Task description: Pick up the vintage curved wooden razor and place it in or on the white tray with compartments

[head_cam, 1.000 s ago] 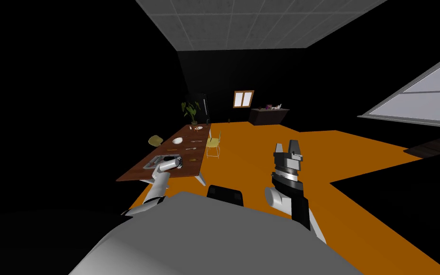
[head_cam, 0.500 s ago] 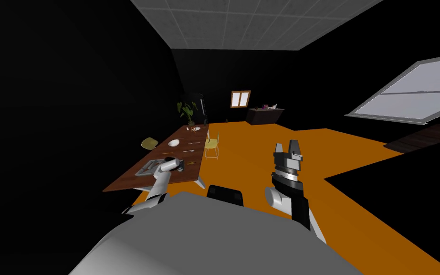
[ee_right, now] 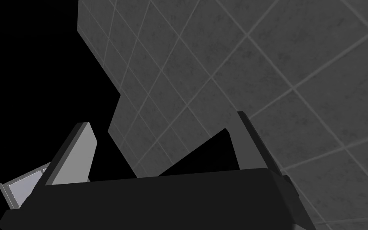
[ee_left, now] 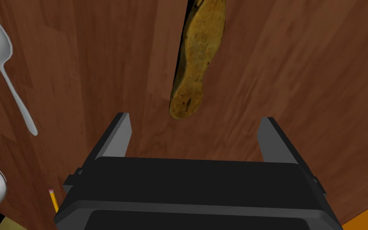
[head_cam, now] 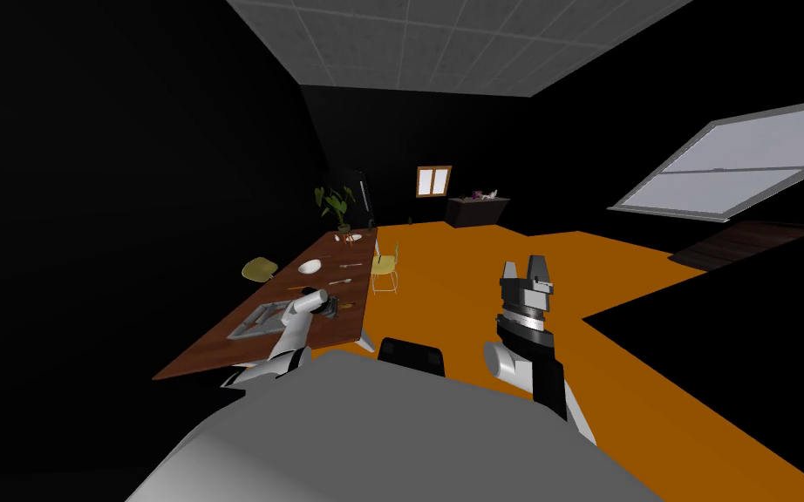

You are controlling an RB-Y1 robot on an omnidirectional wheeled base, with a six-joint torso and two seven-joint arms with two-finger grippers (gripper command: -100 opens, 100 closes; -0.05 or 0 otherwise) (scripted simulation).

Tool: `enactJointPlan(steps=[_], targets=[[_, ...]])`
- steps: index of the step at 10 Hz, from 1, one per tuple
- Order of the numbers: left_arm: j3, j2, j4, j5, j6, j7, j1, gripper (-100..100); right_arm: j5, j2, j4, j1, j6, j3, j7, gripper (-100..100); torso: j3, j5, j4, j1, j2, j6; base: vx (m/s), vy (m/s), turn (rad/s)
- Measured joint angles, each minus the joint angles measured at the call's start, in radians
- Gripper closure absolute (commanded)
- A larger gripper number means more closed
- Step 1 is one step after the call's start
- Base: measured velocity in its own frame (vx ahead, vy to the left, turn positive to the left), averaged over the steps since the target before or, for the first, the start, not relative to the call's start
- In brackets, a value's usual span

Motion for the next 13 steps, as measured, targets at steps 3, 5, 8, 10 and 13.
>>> enactJointPlan(steps=[3, 5, 8, 10, 13], targets=[[0.007, 0.017, 0.035, 0.016, 0.042, -0.019, -0.016, 0, 0.0, 0.0, 0.0, 0.0, 0.0, 0.0, 0.0, 0, 0.001, -0.001, 0.0, -0.003, 0.002, 0.0, 0.024, 0.022, -0.029], [-0.001, 0.01, 0.047, 0.011, 0.028, -0.015, -0.019, -100, 0.0, 0.0, 0.0, 0.0, 0.0, 0.0, 0.0, 0, 0.002, -0.001, 0.001, -0.003, 0.003, 0.0, 0.015, 0.033, -0.001], [-0.018, -0.006, 0.085, 0.006, -0.023, -0.01, -0.02, -100, 0.0, 0.0, 0.0, 0.0, 0.0, 0.0, 0.0, 0, 0.002, 0.0, 0.001, -0.002, 0.003, 0.0, 0.01, 0.031, -0.001], [-0.018, -0.007, 0.086, 0.006, -0.027, -0.01, -0.02, 100, 0.0, 0.0, 0.0, 0.0, 0.0, 0.0, 0.0, 0, 0.002, -0.001, 0.001, -0.004, 0.004, 0.0, 0.0, 0.0, 0.0], [-0.019, -0.006, 0.086, 0.006, -0.026, -0.011, -0.02, 100, 0.0, 0.0, 0.0, 0.0, 0.0, 0.0, 0.0, 0, 0.002, 0.0, 0.001, -0.003, 0.004, 0.0, 0.0, 0.0, 0.0]])
